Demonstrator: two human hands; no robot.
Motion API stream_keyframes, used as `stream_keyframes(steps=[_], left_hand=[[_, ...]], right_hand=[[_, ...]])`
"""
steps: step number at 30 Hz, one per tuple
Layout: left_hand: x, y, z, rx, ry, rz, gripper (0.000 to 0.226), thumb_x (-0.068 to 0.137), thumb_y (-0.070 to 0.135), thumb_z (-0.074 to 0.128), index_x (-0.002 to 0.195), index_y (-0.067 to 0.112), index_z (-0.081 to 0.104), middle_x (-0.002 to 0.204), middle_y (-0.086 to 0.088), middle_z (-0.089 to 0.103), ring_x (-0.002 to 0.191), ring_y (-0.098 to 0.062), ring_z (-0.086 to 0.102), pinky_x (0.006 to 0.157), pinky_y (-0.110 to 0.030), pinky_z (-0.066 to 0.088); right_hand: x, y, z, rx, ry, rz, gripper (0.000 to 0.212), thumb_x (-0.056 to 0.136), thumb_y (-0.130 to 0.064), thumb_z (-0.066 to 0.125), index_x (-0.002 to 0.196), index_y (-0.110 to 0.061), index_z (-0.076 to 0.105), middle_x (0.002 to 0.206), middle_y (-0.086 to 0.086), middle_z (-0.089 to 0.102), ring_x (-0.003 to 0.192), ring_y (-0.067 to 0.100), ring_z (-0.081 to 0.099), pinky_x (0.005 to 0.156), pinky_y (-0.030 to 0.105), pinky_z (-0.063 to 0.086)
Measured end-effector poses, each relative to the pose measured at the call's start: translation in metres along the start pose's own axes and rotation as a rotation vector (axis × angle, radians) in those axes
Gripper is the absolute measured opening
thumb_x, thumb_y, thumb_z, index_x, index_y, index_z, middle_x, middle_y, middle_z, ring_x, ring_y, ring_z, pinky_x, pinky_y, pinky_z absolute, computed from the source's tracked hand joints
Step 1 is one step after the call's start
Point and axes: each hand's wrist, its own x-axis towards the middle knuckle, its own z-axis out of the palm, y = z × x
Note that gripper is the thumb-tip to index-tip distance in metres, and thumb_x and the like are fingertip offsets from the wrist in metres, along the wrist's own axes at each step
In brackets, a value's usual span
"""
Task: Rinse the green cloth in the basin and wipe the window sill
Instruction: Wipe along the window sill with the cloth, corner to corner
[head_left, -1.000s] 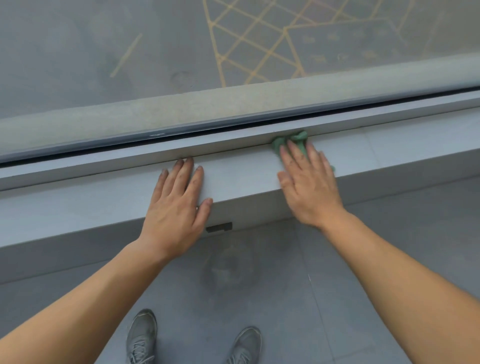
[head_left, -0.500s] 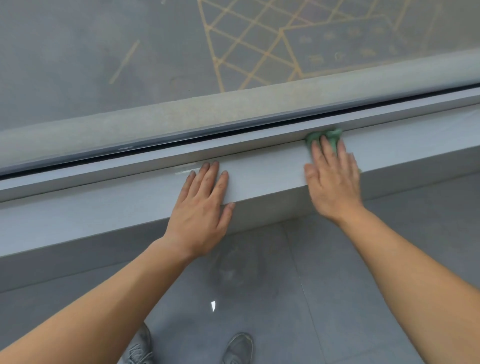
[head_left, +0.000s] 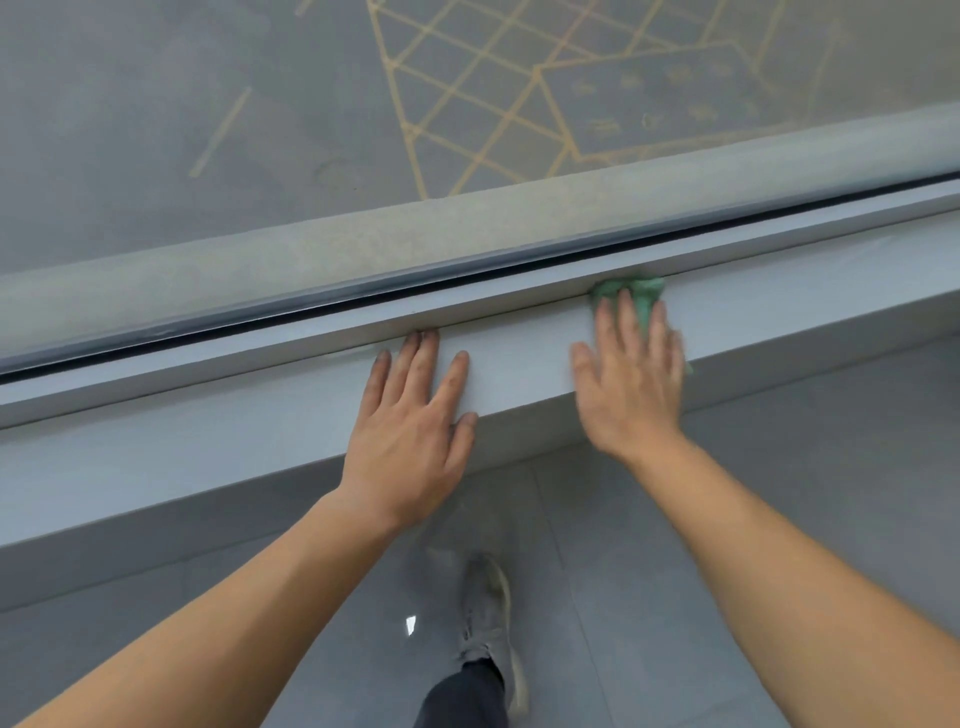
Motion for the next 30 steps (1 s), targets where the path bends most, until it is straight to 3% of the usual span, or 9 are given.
stream_keyframes(steps=[5,9,12,15,18,21,24,28,30], left_hand=[[0.022,0.028,0.004,-0.007,0.012,0.022,0.060,0.096,0.043,0.036,0.147,0.011,0.041,0.156,-0.020,0.036,0.147,-0.034,0.027,0.121,-0.051,0.017],[0.023,0.032,0.007,0.005,0.031,-0.007,0.059,0.097,0.042,0.036,0.146,0.010,0.041,0.155,-0.019,0.036,0.147,-0.033,0.026,0.120,-0.051,0.018],[0.028,0.046,0.011,-0.017,0.032,-0.009,0.059,0.098,0.041,0.037,0.148,0.009,0.039,0.158,-0.019,0.032,0.149,-0.032,0.021,0.121,-0.049,0.016],[0.037,0.072,0.017,-0.033,0.022,0.009,0.061,0.097,0.041,0.040,0.148,0.008,0.038,0.159,-0.020,0.030,0.150,-0.032,0.021,0.121,-0.049,0.017],[0.047,0.089,0.019,-0.028,0.003,-0.004,0.061,0.096,0.040,0.040,0.148,0.008,0.038,0.159,-0.019,0.030,0.150,-0.032,0.020,0.121,-0.050,0.016],[0.056,0.100,0.019,-0.032,-0.006,-0.028,0.061,0.097,0.040,0.036,0.150,0.009,0.036,0.161,-0.018,0.027,0.151,-0.031,0.017,0.123,-0.048,0.013],[0.068,0.117,0.023,-0.032,-0.005,-0.015,0.061,0.097,0.040,0.037,0.150,0.009,0.034,0.161,-0.018,0.025,0.151,-0.030,0.016,0.123,-0.046,0.011],[0.082,0.144,0.032,-0.035,0.014,-0.024,0.063,0.097,0.041,0.036,0.150,0.008,0.034,0.162,-0.018,0.024,0.152,-0.030,0.014,0.123,-0.048,0.012],[0.086,0.155,0.035,-0.032,0.012,-0.040,0.063,0.098,0.042,0.034,0.151,0.008,0.033,0.162,-0.018,0.022,0.152,-0.029,0.012,0.123,-0.048,0.010]], right_hand=[[-0.002,0.005,-0.002,-0.085,-0.092,-0.401,0.063,0.098,-0.053,0.010,0.157,-0.028,0.005,0.166,-0.004,0.002,0.152,0.022,-0.009,0.122,0.043,-0.005],[0.022,0.062,-0.014,-0.086,-0.072,-0.289,0.062,0.099,-0.049,0.009,0.157,-0.027,0.006,0.166,-0.005,0.005,0.152,0.021,-0.010,0.122,0.041,-0.008],[0.016,0.049,-0.009,-0.025,0.001,-0.164,0.064,0.099,-0.049,0.013,0.156,-0.022,0.015,0.166,0.000,0.011,0.152,0.026,-0.003,0.122,0.045,-0.004],[0.007,0.035,-0.001,-0.034,-0.040,-0.328,0.064,0.099,-0.052,0.014,0.156,-0.022,0.018,0.166,0.001,0.014,0.152,0.029,0.002,0.121,0.050,0.005],[0.025,0.081,-0.012,-0.075,-0.085,-0.457,0.062,0.100,-0.052,0.011,0.157,-0.027,0.013,0.166,-0.004,0.010,0.153,0.023,-0.002,0.122,0.045,0.001],[0.045,0.133,-0.026,-0.058,-0.042,-0.238,0.062,0.099,-0.049,0.011,0.156,-0.025,0.012,0.166,-0.002,0.011,0.152,0.024,-0.004,0.122,0.041,-0.006],[0.043,0.119,-0.024,-0.041,0.011,-0.113,0.066,0.098,-0.050,0.013,0.156,-0.020,0.014,0.166,0.002,0.010,0.152,0.028,-0.003,0.122,0.047,-0.002],[0.037,0.121,-0.020,-0.100,-0.085,-0.422,0.064,0.099,-0.052,0.013,0.157,-0.024,0.012,0.166,-0.001,0.009,0.152,0.028,-0.002,0.122,0.049,0.002],[0.052,0.159,-0.029,-0.116,-0.106,-0.463,0.062,0.100,-0.051,0.010,0.156,-0.027,0.008,0.166,-0.003,0.007,0.152,0.025,-0.004,0.122,0.045,-0.001]])
